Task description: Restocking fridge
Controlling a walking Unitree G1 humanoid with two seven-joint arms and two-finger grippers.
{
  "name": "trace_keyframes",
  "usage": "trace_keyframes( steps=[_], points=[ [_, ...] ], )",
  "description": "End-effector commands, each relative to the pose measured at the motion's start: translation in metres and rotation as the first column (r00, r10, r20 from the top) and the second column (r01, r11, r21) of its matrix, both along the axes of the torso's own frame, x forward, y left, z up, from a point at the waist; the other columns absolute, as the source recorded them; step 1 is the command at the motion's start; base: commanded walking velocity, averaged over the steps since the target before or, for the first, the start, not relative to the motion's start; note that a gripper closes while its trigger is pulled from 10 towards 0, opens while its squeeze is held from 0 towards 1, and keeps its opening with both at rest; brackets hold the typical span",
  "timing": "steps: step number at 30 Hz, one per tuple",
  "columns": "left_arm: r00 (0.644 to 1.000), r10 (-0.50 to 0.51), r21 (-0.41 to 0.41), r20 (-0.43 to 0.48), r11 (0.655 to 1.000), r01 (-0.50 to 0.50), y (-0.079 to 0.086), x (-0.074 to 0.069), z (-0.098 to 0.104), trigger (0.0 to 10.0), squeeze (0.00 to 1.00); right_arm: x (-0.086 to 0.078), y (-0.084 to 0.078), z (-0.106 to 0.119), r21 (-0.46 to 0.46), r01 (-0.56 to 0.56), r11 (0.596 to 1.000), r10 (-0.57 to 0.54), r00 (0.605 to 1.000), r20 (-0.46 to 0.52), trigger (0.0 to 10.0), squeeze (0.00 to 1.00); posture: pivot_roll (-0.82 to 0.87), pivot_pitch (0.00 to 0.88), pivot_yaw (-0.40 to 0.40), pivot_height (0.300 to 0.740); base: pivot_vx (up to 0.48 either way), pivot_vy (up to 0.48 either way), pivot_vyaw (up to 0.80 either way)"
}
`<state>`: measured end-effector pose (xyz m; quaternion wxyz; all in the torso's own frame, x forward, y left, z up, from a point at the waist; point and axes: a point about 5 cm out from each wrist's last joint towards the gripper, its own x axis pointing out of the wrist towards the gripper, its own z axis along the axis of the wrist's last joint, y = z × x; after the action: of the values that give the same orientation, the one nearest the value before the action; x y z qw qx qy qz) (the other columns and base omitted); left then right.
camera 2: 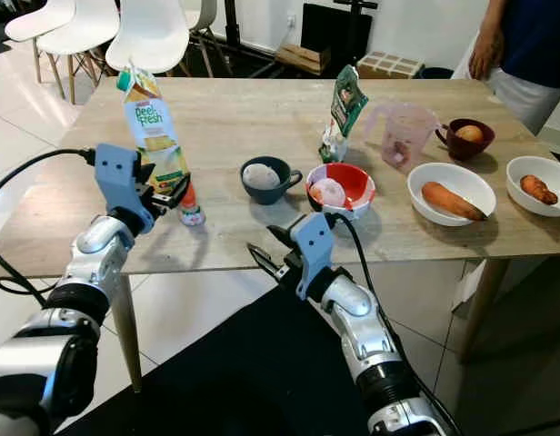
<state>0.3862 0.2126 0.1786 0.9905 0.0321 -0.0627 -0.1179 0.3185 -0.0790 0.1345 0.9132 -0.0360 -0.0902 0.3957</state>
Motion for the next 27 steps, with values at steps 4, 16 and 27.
trace_keyframes(
  steps=[4, 16, 27],
  points=[
    [0.995, -0.015, -0.008, -0.102, 1.0, 0.014, -0.0001, -0.0025, -0.0188, 10.0, 0.0, -0.0015, -0.0031, -0.0035, 0.004, 0.007, 1.0, -0.007, 1.0, -0.007, 10.0, 0.0, -0.17, 0.164, -0.021, 0.74, 0.0, 0.0, 0.0],
    [0.995, -0.029, 0.068, -0.1, 0.997, 0.036, -0.0048, -0.0001, -0.0161, 10.0, 0.0, 0.0006, -0.004, -0.0013, 0.015, 0.018, 1.0, -0.018, 1.0, -0.007, 10.0, 0.0, -0.17, 0.176, -0.019, 0.74, 0.0, 0.0, 0.0],
    [0.991, -0.027, 0.072, -0.128, 0.997, 0.037, -0.0046, 0.0004, -0.0189, 5.5, 0.0, 0.0014, -0.0041, -0.0012, 0.015, 0.026, 1.0, -0.026, 1.0, -0.008, 10.0, 0.0, -0.18, 0.183, -0.015, 0.74, 0.0, 0.0, 0.0]
  ],
)
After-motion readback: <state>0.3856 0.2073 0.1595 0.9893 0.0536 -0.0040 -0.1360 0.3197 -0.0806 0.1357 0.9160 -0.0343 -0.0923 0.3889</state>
